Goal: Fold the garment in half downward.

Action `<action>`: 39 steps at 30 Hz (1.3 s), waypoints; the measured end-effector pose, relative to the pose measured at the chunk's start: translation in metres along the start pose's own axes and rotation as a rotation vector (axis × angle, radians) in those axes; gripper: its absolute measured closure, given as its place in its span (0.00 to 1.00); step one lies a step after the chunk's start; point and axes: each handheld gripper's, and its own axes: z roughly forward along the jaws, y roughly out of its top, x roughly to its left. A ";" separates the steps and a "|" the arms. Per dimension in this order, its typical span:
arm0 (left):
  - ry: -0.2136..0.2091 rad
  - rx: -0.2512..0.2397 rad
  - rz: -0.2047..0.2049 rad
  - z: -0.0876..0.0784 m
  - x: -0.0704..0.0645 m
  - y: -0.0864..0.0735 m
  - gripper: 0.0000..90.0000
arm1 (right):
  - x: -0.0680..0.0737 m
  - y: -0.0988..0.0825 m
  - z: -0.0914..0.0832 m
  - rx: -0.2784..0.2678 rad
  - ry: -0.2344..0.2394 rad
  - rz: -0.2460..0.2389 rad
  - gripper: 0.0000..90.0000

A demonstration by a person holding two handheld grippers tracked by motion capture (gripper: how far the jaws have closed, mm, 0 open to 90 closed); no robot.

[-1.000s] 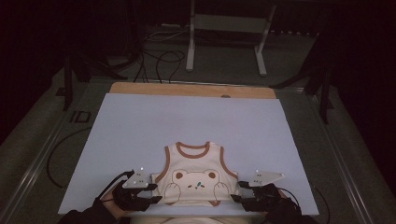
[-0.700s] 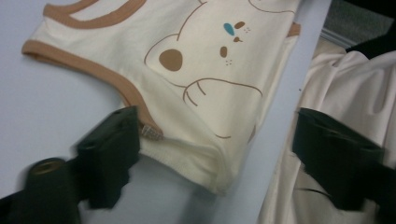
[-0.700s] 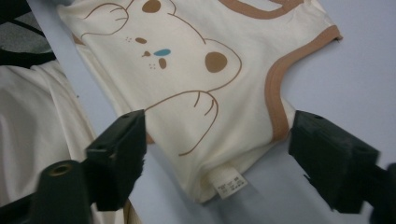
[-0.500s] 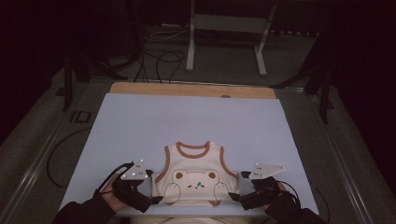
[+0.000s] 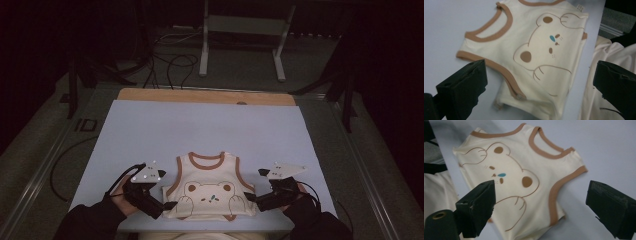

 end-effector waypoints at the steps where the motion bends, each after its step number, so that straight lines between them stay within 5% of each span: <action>1: -0.003 0.000 0.010 0.000 0.001 0.002 0.00 | -0.001 0.001 0.000 -0.001 0.001 -0.003 0.10; 23: 0.069 -0.075 0.028 -0.002 0.041 0.034 0.00 | -0.041 0.044 0.018 -0.048 -0.030 -0.058 0.10; 35: 0.022 -0.064 -0.047 0.017 0.067 0.040 0.00 | -0.058 0.055 0.039 -0.006 -0.020 -0.058 0.10; 39: 0.034 -0.056 -0.038 0.024 0.071 0.039 0.00 | -0.065 0.057 0.048 0.006 -0.016 -0.055 0.10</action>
